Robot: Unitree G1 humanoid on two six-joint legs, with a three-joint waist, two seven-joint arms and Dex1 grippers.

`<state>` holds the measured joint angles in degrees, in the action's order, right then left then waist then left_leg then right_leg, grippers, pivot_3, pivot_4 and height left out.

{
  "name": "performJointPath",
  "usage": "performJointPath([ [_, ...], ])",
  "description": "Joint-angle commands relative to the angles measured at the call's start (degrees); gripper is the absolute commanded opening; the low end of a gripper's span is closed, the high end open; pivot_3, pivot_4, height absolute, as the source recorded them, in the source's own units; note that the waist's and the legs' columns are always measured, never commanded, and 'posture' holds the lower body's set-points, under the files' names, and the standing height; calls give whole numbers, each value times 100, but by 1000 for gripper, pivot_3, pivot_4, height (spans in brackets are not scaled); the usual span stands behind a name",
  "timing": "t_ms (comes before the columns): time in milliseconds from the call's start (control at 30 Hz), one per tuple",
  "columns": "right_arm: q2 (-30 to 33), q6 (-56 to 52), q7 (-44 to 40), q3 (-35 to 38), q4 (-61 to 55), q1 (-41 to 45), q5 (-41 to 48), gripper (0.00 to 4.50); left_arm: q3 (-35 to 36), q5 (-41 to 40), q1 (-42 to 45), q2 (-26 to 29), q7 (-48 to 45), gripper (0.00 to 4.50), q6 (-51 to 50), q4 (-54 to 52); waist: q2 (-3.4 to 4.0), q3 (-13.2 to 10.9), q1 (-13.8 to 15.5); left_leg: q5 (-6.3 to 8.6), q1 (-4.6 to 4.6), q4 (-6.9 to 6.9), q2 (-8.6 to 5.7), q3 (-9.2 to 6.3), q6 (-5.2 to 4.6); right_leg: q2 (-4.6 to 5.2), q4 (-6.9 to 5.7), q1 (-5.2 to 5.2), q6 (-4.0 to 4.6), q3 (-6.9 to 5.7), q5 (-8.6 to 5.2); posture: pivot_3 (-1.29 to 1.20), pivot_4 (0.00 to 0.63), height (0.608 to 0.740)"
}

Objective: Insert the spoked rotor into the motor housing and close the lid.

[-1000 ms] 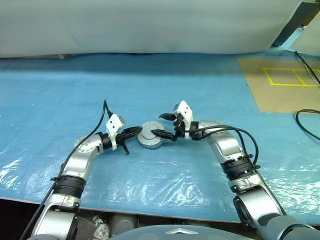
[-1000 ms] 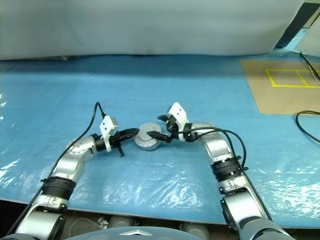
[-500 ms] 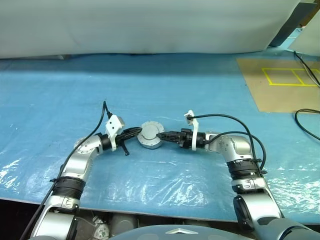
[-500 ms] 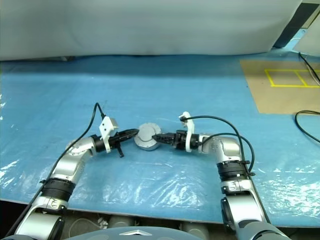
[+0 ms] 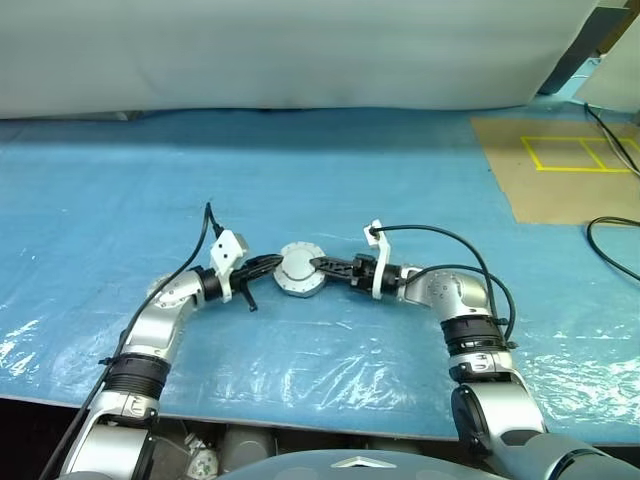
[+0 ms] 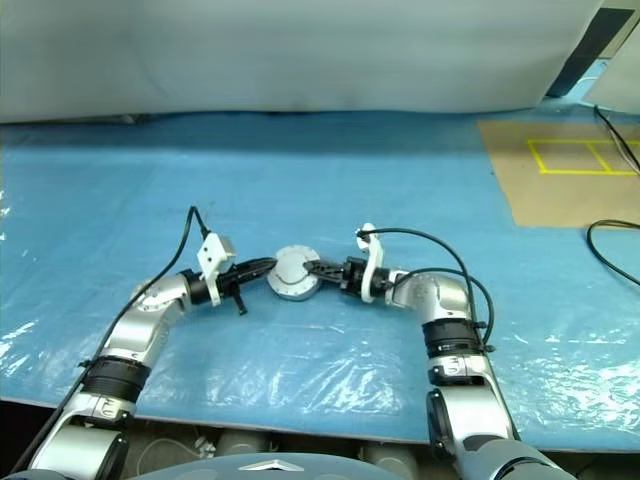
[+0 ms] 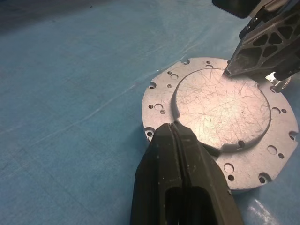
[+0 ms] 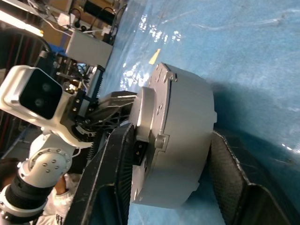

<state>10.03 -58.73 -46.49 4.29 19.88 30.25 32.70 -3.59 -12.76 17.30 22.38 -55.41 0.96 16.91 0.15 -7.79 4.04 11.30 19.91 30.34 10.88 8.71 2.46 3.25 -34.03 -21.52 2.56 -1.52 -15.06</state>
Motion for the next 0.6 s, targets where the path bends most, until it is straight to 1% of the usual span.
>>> performJointPath([
  [33,-5,-39,-2,-225,-165,-158,-14,1831,-215,159,-153,-9,-14,0,-113,173,0,0,1,0,0,1,0,0,0,0,0,2,0,0,0,0,150,740],
  [267,-149,-53,98,-290,-258,-196,40,1829,-164,102,-96,-39,8,0,-162,175,0,0,-2,0,0,2,1,0,0,1,0,6,11,1,-7,0,150,740],
  [433,-169,-130,64,-91,-216,-159,230,1829,-156,84,-162,-35,18,0,-174,94,0,0,-3,0,0,2,1,0,0,1,0,6,14,1,-8,0,150,740],
  [533,-224,-186,163,-85,-145,-97,217,1828,58,-269,-188,-131,72,0,-357,-240,0,0,-4,0,1,2,0,0,0,1,0,3,13,0,-8,0,150,740],
  [600,-264,-183,285,-49,-47,-36,170,1828,285,-797,-247,-119,4,0,-721,-889,-2,-1,-20,0,5,2,1,0,0,-1,-1,-11,8,1,-5,0,150,740],
])
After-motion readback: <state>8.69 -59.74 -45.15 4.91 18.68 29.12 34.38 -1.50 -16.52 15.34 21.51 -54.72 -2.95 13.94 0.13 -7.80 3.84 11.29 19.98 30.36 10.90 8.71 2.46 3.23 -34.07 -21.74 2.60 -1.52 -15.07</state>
